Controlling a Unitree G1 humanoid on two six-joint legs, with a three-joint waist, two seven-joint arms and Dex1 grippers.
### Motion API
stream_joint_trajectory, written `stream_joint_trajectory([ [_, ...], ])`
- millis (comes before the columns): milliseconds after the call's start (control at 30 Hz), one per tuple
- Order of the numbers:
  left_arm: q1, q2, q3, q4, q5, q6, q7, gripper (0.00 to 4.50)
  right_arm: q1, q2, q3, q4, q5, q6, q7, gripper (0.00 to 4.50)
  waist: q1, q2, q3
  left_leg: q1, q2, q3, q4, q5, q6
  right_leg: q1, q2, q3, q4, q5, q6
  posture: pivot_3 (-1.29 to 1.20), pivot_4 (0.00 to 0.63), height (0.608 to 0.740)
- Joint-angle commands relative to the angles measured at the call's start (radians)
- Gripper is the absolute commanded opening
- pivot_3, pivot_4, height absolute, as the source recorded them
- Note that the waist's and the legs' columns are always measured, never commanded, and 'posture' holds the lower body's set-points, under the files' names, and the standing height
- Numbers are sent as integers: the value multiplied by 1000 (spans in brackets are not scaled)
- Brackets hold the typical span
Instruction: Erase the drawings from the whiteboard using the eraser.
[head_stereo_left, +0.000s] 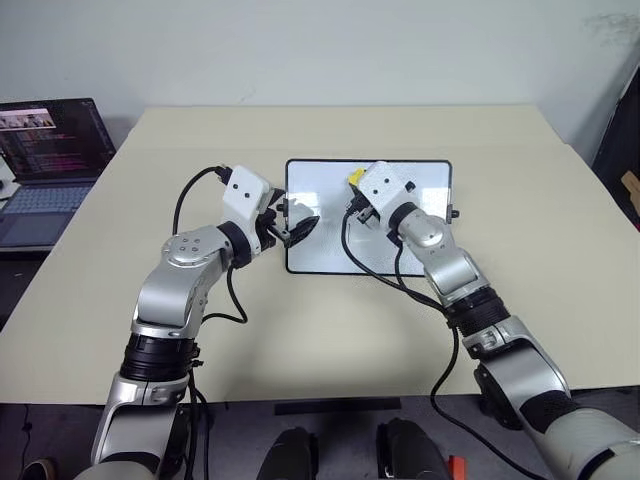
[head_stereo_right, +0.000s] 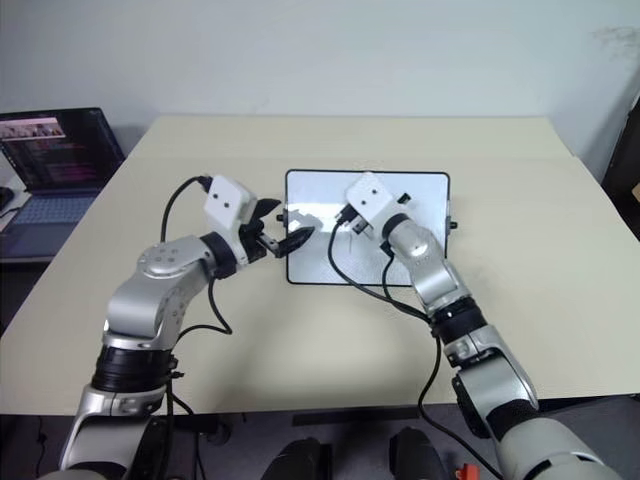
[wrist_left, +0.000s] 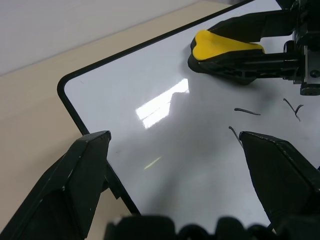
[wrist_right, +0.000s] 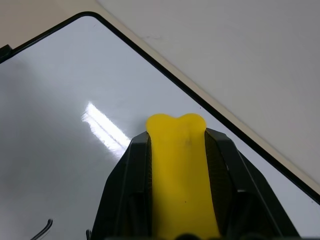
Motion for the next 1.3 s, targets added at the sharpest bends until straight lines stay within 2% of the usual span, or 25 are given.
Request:
stream_joint_trajectory([
  [33, -11, 5, 8, -40, -5, -17, -4, 4500, 17, -24, -11, 24, -33, 51, 1, 1120, 0, 0, 0, 0, 0, 0, 0, 0, 0, 0, 0, 0, 1, 0, 0, 0, 150, 740],
  [167, -9, 6, 8, -44, -6, -16, -6, 4500, 13, -43, -44, 38, -42, 68, -30, 1120, 2, 0, 0, 1, 0, -1, 1, 1, 1, 1, 0, -1, 2, 1, -1, 0, 150, 740],
  [333, -2, 2, 3, -50, -7, -16, -6, 4500, 47, -62, -23, 18, -36, 97, 23, 1118, 5, -1, 0, 2, -1, -5, 3, 1, 1, 5, 0, -2, 0, 1, -1, 0, 150, 740],
  [500, -2, -7, -4, -52, -7, -16, -4, 4500, 99, -49, 43, -58, -33, 150, 142, 1116, 3, -2, -1, 12, -1, -4, 0, 1, 2, 14, 0, -2, -1, 1, -1, 0, 150, 740],
  [633, 0, -9, -5, -52, -6, -18, -4, 4500, 112, -43, 59, -86, -44, 175, 167, 1116, -5, -2, -1, 16, -1, -3, -1, 1, 2, 16, 1, 0, 0, 1, -1, 0, 150, 740],
  [967, 10, -13, -7, -55, -4, -21, 0, 4500, 1, 15, 2, -42, -52, 86, 20, 1112, -6, -1, -1, 16, 0, -3, -1, 2, 0, 15, 1, 0, 1, 2, -2, 0, 150, 740],
  [1300, 15, -19, -14, -62, -4, -19, 2, 4500, -70, 81, 20, 54, -70, 43, 2, 1111, -8, -1, -1, 15, 2, -1, -4, 2, -1, 12, 1, 0, -2, 2, -3, 0, 150, 740],
])
